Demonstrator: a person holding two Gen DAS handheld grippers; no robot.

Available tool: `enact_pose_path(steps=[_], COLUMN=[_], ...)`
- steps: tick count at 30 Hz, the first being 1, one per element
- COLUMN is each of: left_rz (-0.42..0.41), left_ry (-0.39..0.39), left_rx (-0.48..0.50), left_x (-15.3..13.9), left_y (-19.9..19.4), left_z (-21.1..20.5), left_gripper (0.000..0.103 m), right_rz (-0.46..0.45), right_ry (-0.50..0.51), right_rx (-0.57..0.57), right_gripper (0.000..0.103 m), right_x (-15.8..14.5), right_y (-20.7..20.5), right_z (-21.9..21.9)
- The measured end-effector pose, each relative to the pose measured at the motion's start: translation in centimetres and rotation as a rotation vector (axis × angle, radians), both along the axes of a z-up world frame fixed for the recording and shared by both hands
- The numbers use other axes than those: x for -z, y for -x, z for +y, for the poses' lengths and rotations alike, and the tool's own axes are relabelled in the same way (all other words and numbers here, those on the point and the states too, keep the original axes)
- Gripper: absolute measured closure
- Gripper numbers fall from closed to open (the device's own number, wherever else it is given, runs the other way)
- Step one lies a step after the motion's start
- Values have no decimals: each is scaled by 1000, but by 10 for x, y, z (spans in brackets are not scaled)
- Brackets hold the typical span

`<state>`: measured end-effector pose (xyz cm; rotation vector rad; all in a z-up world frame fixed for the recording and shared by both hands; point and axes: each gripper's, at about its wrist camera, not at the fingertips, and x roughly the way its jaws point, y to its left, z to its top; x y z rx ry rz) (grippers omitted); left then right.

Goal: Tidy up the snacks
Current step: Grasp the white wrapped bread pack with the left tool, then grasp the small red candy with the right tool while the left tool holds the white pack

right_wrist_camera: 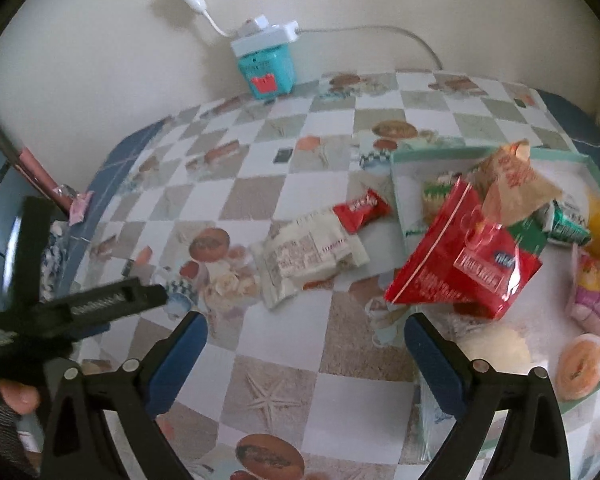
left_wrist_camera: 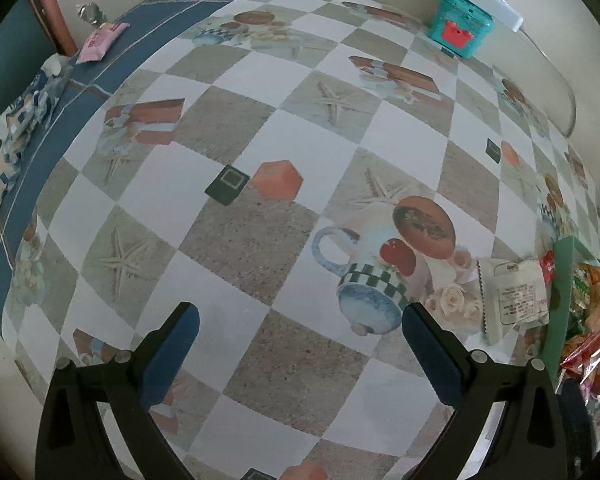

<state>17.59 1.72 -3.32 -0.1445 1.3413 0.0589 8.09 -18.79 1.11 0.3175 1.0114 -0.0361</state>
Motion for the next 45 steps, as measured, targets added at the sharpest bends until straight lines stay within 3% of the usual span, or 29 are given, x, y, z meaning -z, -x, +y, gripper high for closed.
enact_pose_path(steps=[5, 15, 19, 25, 28, 33, 37, 39, 45], left_rz=[-32, -87, -143, -146, -135, -119, -120, -110, -103], left_ry=[-14, -3, -31, -89, -124, -102, -111, -62, -40], left_rx=[54, 411, 538, 726, 763, 788, 789, 766, 645], left_x=[-6, -10, -18, -6, 1, 7, 12, 10, 10], left_y=[-8, -21, -17, -16, -18, -21, -20, -21, -29], left_z=[-22, -106, -124, -155, -165, -178, -185, -185, -170], left_gripper=[2, 2, 2, 2, 3, 23, 26, 38, 39], right_rz=[17, 31, 43, 55, 63, 75, 76, 78, 88], right_ry=[-20, -62, -50, -63, -65, -51, -48, -42, -33], right_rx=[34, 114, 180, 279, 301, 284, 271, 267, 243], right_gripper=[3, 3, 3, 3, 3, 3, 3, 3, 3], right_x=[-7, -26, -29, -27, -24, -21, -20, -20, -18], right_y=[3, 19, 25, 34, 35, 33, 31, 31, 29], right_z=[-10, -39, -59, -91, -98, -94, -90, -88, -81])
